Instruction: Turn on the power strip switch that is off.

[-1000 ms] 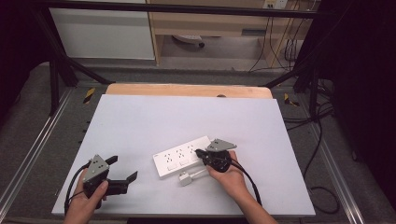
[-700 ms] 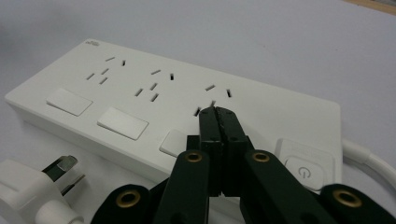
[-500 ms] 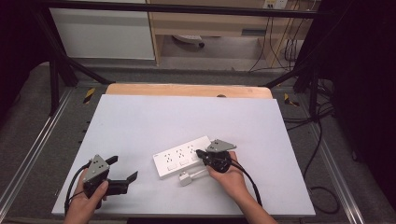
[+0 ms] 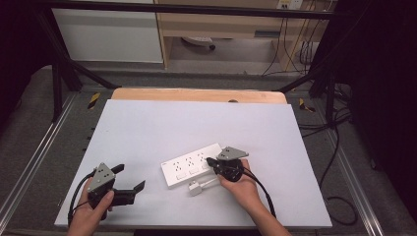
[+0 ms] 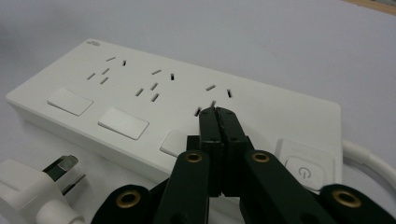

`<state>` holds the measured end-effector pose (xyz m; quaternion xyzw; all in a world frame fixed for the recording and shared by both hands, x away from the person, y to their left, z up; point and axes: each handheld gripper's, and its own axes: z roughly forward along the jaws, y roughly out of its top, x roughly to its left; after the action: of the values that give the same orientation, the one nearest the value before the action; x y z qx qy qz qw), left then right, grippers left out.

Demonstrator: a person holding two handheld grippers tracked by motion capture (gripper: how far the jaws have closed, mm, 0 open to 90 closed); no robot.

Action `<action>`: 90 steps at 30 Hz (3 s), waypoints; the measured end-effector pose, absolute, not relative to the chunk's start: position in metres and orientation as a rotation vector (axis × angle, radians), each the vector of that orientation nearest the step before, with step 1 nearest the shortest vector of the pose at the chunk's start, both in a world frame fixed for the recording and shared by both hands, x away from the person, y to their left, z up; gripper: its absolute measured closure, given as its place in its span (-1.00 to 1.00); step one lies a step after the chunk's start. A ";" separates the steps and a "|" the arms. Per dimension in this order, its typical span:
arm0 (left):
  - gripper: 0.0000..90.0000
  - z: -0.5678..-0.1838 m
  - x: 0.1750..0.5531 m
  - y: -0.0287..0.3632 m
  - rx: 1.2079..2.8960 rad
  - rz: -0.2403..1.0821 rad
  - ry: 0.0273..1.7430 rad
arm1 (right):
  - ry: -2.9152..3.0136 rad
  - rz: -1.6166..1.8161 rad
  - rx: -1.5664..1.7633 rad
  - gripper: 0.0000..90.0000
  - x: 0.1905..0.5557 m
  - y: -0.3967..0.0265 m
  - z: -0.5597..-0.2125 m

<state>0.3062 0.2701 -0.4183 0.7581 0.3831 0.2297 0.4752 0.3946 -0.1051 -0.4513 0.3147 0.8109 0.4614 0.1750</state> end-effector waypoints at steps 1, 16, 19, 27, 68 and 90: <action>-0.88 -0.418 0.306 0.270 1.854 0.561 0.936 | 2.297 1.308 0.894 1.00 0.395 -0.105 -0.451; -0.88 -0.418 0.306 0.271 1.851 0.563 0.941 | 2.306 1.316 0.888 1.00 0.394 -0.105 -0.451; -0.88 -0.418 0.306 0.271 1.849 0.562 0.940 | 2.306 1.316 0.888 1.00 0.394 -0.105 -0.451; -0.88 -0.418 0.306 0.271 1.849 0.562 0.940 | 2.307 1.324 0.886 1.00 0.393 -0.104 -0.450; -0.88 -0.418 0.306 0.272 1.849 0.563 0.944 | 2.199 1.495 0.900 0.18 0.381 -0.120 -0.407; -0.88 -0.419 0.307 0.272 1.846 0.563 0.952 | 2.101 1.519 0.927 -0.89 0.378 -0.134 -0.391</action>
<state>0.3069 0.2719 -0.4186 0.7551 0.3891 0.2304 0.4747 0.3783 -0.1341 -0.3908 0.3305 0.7487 0.5413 0.1930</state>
